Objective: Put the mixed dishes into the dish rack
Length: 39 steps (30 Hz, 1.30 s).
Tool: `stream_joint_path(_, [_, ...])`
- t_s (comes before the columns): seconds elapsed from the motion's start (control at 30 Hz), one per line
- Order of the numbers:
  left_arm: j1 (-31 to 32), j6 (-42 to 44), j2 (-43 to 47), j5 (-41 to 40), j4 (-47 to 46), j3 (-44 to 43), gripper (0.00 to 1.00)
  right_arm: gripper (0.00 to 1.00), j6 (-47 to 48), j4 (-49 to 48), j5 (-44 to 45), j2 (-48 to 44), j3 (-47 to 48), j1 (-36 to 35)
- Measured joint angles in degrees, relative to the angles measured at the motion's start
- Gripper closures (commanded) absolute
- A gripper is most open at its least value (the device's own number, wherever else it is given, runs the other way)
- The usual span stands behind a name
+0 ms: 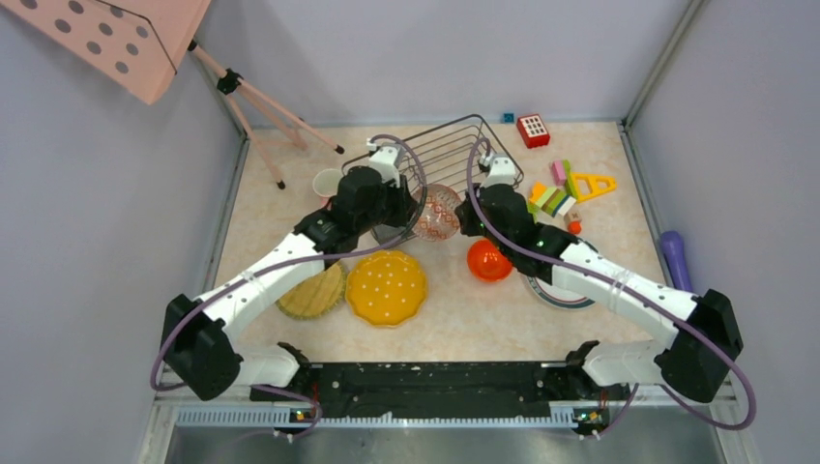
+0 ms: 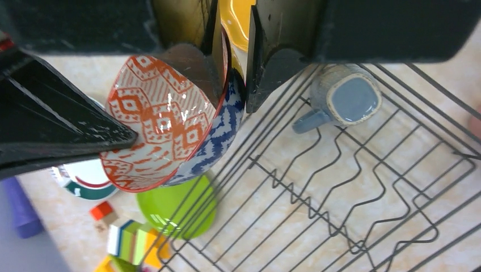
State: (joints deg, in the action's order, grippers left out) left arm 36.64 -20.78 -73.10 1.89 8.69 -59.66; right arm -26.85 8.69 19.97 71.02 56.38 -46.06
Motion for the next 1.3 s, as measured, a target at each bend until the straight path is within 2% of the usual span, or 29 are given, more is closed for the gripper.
stream_joint_path(0.03, [0.9,0.5,-1.3,-2.2,1.2,-1.3,0.86,1.00,-0.5,0.2,0.7,0.5,0.0,-0.2])
stream_joint_path(0.07, [1.4,0.8,-2.3,-3.9,1.9,-2.2,0.92,0.90,-0.8,0.3,1.3,0.8,0.0,-0.3])
stream_joint_path(0.1, [1.9,1.1,-3.4,-5.5,2.7,-3.1,1.00,0.73,-0.9,0.5,2.0,0.9,0.0,-0.4])
stream_joint_path(0.17, [2.6,1.7,-5.6,-8.5,4.2,-4.7,1.00,0.33,-1.3,1.0,2.6,1.0,0.3,-0.5])
stream_joint_path(0.2, [2.8,1.3,-6.3,-9.3,4.7,-5.0,1.00,0.21,-1.3,0.8,2.6,1.1,0.7,-0.7])
stream_joint_path(0.3, [2.4,1.0,-7.8,-11.6,6.5,-5.4,1.00,0.11,0.0,0.3,2.1,0.9,2.1,-0.9])
stream_joint_path(0.4, [0.3,0.1,-7.9,-9.6,7.5,-5.4,1.00,0.11,2.8,0.2,-1.1,-0.5,2.2,-0.4])
stream_joint_path(0.53, [-5.6,-2.2,-7.1,-0.2,5.1,-4.2,1.00,0.01,5.1,-1.0,-12.8,-4.6,0.7,4.2])
stream_joint_path(0.67, [-12.1,-6.9,-6.1,14.3,0.8,-1.6,1.00,0.01,5.0,-3.7,-24.1,-8.5,-1.9,9.8])
stream_joint_path(0.8, [-15.1,-14.0,-6.1,27.8,-7.8,0.8,1.00,0.01,0.5,-10.1,-33.1,-9.2,-3.5,11.0])
stream_joint_path(0.97, [-16.1,-25.4,-6.2,40.6,-20.4,2.6,1.00,0.01,-8.1,-15.9,-36.6,-9.1,-5.1,11.0])
stream_joint_path(1.1, [-16.5,-29.8,-6.2,44.2,-25.8,2.6,1.00,0.01,-12.7,-18.4,-36.8,-9.4,-5.1,11.0])
stream_joint_path(1.2, [-16.7,-31.7,-6.2,44.9,-26.8,2.6,1.00,0.08,-15.1,-19.3,-37.0,-9.7,-5.1,11.0])
stream_joint_path(1.3, [-16.7,-32.6,-6.2,45.4,-27.1,2.6,1.00,0.21,-16.9,-20.1,-37.3,-9.9,-5.1,11.0])
